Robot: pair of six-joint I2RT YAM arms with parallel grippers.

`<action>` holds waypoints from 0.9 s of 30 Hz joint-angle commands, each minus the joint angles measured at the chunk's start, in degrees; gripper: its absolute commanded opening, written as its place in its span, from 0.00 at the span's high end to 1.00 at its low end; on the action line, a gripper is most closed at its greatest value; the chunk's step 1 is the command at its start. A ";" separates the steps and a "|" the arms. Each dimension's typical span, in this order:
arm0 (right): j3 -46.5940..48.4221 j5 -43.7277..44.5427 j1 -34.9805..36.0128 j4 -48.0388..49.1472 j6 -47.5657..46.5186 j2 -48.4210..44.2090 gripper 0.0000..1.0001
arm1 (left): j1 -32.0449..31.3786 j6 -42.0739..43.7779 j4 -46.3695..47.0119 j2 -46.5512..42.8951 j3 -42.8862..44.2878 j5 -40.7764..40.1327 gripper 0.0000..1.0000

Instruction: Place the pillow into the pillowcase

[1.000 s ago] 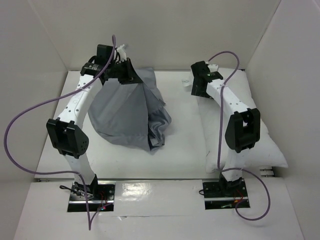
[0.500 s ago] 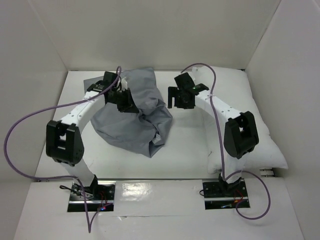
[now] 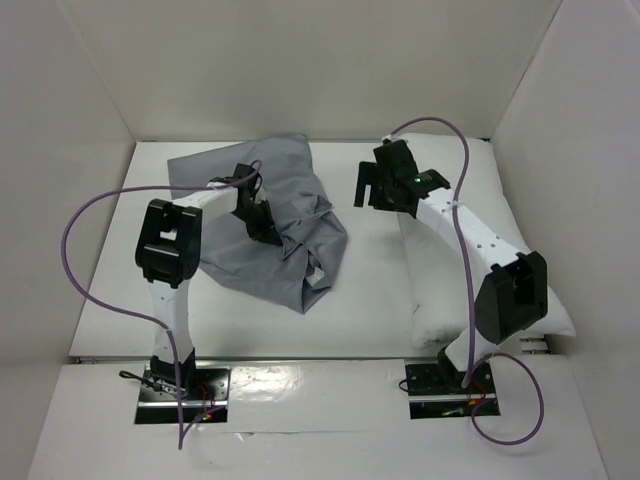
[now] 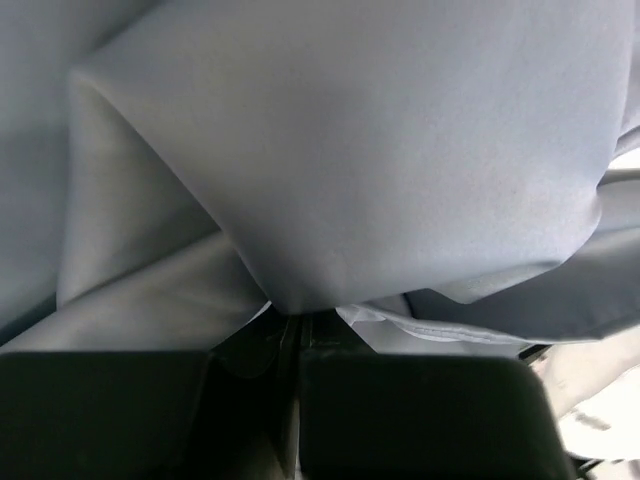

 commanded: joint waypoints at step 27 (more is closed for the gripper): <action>10.85 30.21 -10.03 -13.74 0.77 9.20 0.01 | 4.98 10.69 -14.37 -5.43 29.93 -7.87 1.00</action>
